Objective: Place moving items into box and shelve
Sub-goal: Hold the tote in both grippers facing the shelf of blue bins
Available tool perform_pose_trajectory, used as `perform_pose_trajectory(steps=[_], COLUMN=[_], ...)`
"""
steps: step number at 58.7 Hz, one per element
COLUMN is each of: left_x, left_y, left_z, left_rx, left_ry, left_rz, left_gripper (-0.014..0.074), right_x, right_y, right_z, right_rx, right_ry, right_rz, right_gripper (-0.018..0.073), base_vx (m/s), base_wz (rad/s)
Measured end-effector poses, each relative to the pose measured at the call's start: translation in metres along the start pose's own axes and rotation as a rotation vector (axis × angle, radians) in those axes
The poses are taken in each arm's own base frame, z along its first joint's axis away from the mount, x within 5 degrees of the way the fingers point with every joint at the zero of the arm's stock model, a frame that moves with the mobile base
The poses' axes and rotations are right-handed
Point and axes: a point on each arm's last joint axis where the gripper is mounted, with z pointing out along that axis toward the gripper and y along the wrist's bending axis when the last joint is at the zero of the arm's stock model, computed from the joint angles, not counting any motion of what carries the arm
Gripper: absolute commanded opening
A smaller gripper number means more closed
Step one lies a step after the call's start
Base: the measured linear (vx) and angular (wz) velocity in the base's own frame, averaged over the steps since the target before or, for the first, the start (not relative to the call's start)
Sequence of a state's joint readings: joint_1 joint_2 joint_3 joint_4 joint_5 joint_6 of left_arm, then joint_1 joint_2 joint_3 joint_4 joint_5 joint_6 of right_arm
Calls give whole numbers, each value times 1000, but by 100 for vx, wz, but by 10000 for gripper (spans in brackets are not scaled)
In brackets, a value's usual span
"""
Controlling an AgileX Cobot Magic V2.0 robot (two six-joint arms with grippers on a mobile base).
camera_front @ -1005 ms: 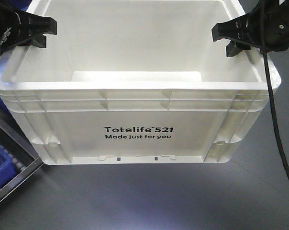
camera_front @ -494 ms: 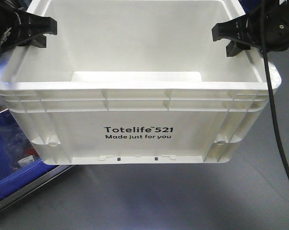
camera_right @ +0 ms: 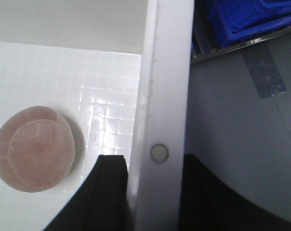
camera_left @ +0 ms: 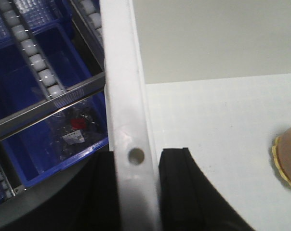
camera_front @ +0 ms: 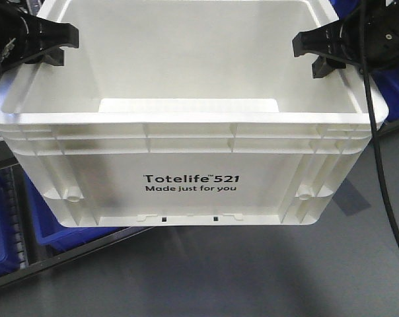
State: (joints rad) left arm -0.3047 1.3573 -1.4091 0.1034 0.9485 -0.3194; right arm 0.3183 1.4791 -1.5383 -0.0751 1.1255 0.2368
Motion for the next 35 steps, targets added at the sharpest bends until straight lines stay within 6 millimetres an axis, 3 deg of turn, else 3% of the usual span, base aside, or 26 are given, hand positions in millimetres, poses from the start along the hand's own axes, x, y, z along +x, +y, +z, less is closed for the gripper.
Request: perform_pose_trajectory(steps=[35], left_x=[0], left_y=[0], left_z=[0], left_rx=[-1], left_ry=[0], left_rz=[0], left_gripper=[2], right_x=[0], right_y=[0], right_z=[0], right_rx=[-1], right_ry=[0], right_rz=[0], right_gripper=[-5], base_vx=[9], base_wz=[39])
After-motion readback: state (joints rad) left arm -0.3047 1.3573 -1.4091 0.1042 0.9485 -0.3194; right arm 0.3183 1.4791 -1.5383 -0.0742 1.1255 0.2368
